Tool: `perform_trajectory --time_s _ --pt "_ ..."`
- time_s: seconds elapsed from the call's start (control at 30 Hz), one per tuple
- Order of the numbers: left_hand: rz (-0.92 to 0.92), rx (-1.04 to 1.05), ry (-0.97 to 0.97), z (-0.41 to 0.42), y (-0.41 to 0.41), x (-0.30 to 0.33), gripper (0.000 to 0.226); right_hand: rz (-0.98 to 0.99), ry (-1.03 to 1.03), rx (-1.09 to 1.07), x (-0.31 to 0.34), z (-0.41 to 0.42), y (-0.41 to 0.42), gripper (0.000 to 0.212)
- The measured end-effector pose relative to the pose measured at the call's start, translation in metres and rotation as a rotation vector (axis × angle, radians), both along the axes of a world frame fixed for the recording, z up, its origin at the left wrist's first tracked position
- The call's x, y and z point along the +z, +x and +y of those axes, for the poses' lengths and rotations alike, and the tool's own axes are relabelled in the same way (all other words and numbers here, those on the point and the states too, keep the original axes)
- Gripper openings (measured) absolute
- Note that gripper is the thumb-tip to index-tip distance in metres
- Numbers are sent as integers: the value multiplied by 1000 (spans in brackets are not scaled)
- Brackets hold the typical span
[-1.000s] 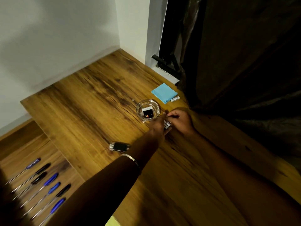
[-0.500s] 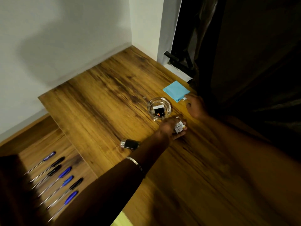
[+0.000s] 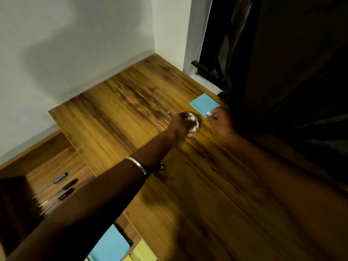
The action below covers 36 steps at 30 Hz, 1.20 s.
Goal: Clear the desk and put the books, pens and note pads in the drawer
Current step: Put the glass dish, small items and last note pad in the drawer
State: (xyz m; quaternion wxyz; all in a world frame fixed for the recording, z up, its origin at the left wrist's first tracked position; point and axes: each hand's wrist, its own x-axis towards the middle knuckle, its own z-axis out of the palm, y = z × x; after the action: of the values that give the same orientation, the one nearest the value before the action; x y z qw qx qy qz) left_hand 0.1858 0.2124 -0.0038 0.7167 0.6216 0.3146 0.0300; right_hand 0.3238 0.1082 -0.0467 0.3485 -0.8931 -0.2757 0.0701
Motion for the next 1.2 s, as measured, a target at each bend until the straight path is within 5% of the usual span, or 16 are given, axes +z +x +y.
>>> perform_trajectory --time_s 0.13,0.23,0.67,1.03,1.2 --pt "226 -107 682 26 11 3 35 52 30 116 11 18 -19 15" --pt "297 -263 958 32 13 2 39 -42 -40 192 10 27 -32 15" --pt "340 -292 1091 26 15 -10 37 -137 -262 134 13 34 -51 13" --pt "193 -338 1091 36 3 -14 37 -151 -188 192 17 21 -65 26" --pt "148 -213 1035 38 -8 -11 32 -93 -75 206 23 8 -102 10"
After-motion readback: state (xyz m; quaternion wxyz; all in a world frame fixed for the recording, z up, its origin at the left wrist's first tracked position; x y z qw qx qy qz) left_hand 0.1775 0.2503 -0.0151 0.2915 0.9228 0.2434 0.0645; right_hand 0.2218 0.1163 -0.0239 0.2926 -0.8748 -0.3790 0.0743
